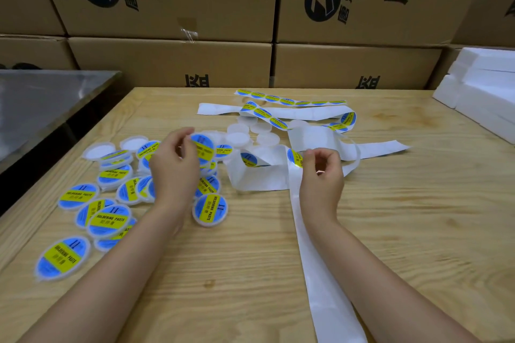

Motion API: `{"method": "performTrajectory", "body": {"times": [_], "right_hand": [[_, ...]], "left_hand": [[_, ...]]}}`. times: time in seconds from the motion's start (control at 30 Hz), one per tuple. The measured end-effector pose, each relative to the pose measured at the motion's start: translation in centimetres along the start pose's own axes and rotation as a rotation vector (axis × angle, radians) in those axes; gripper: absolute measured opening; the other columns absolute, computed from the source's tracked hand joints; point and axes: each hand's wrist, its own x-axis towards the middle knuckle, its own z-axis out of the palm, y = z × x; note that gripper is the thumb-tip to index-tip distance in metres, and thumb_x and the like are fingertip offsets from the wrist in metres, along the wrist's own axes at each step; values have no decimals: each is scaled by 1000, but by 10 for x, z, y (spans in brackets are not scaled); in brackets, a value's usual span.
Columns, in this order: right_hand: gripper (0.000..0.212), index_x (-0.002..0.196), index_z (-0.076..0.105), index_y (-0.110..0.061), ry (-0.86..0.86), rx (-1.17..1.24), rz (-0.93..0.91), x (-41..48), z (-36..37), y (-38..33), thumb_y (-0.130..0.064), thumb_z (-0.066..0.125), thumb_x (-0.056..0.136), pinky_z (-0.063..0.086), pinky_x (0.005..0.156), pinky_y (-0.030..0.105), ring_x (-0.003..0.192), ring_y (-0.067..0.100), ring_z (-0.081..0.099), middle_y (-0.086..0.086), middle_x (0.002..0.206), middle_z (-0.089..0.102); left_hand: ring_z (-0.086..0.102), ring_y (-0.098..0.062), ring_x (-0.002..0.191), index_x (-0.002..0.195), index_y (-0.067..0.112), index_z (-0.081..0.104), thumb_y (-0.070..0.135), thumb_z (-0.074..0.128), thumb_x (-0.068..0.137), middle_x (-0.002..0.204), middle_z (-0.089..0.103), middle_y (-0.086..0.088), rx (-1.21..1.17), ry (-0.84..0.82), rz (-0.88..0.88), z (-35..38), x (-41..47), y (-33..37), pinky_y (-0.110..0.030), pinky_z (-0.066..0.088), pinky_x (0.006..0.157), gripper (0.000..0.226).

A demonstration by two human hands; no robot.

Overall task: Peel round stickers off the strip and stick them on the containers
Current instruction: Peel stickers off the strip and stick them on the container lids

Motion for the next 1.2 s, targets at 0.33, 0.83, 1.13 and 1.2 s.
{"method": "performTrajectory", "body": {"times": [0.33,0.83,1.13,1.2], "right_hand": [[37,124,52,-12,-173,-542,113,14,-4,19,-16,56,88,32,99,35,118,30,40,8,125,55],[16,106,65,-22,-187,-224,58,11,-4,13,-22,58,92,40,78,10,91,3,56,-7,108,68],[34,94,63,-40,-330,-54,-191,-2,0,8,-8,61,84,36,56,13,53,6,40,-11,78,62],[38,101,62,-44,-386,-38,-232,-4,1,9,-11,58,82,36,54,14,52,14,37,-13,83,63]], "left_hand": [[56,-37,96,121,16,60,13,43,92,105,66,-16,694,18,45,-21,25,-38,-40,28,90,33],[58,-20,85,100,4,66,-7,49,81,90,68,-5,254,-174,736,5,-20,17,-33,40,79,28],[61,-27,99,117,11,63,27,58,87,117,63,-4,348,-423,590,25,-51,14,-32,35,89,35],[56,-24,109,120,15,62,35,57,87,120,63,1,426,-403,545,25,-50,11,-27,24,87,39]]}}
